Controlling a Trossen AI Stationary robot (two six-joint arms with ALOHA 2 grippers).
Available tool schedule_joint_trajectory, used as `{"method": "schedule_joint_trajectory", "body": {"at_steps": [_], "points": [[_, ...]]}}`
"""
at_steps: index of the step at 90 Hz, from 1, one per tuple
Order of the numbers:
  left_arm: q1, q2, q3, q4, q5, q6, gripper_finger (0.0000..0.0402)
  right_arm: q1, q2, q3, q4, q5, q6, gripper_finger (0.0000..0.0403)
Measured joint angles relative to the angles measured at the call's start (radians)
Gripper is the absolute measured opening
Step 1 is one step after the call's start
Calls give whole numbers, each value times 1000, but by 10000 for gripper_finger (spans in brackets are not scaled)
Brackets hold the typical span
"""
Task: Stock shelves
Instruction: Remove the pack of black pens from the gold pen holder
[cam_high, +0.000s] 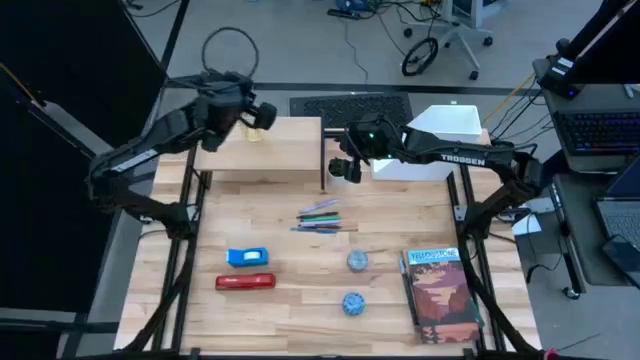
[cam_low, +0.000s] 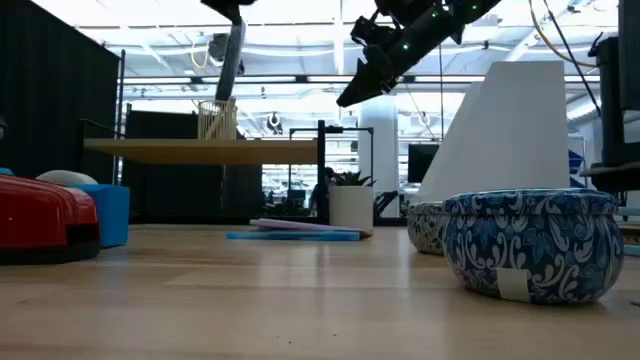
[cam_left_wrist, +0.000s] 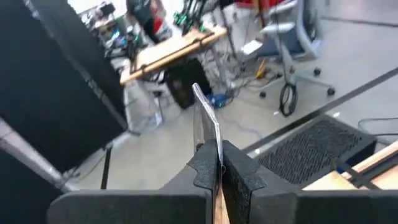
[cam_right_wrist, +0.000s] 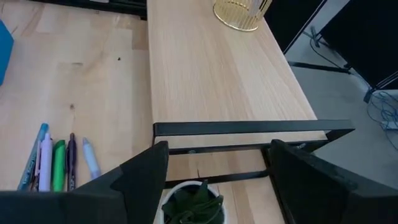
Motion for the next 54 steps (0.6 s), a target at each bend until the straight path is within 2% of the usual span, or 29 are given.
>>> {"method": "schedule_joint_trajectory", "body": {"at_steps": [14, 28, 42, 49, 54], "points": [[-10, -80, 0, 32, 168, 55, 0, 0, 0, 2, 34, -5, 86, 263], [-10, -142, 0, 30, 441, 57, 0, 0, 2, 64, 95, -110, 220, 263], [-10, -177, 1, 35, 790, 57, 0, 7, 2, 106, 284, -251, 351, 263], [-10, -177, 1, 35, 942, 56, 0, 27, 1, 108, 417, -263, 368, 263], [-10, -176, 1, 26, 1008, 56, 0, 46, 0, 108, 483, -265, 366, 263]]}}
